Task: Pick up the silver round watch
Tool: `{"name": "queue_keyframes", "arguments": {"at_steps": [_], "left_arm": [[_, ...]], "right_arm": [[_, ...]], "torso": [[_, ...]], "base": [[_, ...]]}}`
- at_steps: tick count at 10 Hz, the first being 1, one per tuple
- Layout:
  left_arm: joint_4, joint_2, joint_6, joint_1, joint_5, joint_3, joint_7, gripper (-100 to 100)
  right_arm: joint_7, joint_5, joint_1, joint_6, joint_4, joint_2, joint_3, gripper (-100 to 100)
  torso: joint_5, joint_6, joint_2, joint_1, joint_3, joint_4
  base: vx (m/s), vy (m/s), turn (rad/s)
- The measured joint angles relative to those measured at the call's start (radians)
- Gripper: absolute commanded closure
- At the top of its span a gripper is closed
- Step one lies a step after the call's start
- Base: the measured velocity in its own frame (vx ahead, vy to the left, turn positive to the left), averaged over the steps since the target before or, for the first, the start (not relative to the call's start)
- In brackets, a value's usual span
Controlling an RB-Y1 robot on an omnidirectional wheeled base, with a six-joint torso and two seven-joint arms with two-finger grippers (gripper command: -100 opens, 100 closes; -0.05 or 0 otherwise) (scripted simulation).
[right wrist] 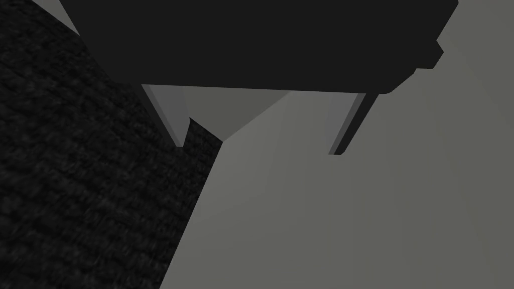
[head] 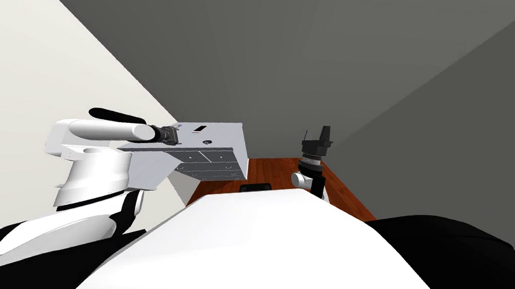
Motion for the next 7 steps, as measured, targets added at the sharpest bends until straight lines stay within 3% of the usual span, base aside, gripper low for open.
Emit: {"name": "queue_keyframes", "arguments": {"at_steps": [7], "left_arm": [[0.116,0.045,0.199,-0.075,0.055,0.012,0.023,-100]], "right_arm": [[0.0,0.0,0.0,0.0,0.0,0.0,0.0,0]], "torso": [[0.0,-0.001,0.0,0.0,0.0,0.0]], "base": [[0.033,-0.041,-0.065]]}}
